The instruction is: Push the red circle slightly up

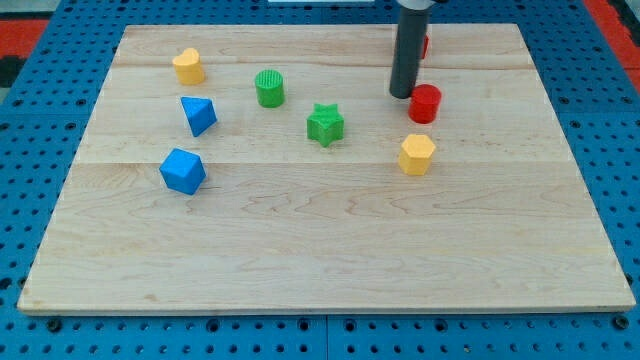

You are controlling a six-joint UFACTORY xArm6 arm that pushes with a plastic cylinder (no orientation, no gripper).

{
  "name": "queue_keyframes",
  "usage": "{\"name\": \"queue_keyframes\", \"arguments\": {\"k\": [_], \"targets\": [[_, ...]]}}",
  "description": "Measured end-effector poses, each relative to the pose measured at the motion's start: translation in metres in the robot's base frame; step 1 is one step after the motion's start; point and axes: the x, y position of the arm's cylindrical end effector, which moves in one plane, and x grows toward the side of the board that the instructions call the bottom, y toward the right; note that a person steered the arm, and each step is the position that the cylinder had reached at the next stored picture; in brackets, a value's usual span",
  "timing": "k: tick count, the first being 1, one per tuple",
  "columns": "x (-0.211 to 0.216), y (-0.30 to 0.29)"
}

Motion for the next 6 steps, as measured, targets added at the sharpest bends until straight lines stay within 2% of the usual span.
{"name": "queue_keyframes", "arguments": {"k": [1, 2, 3, 4, 6], "targets": [[-0.009, -0.007], [-0.032, 0.066], [0.024, 0.12], [0.074, 0.096], [0.057, 0.06]]}}
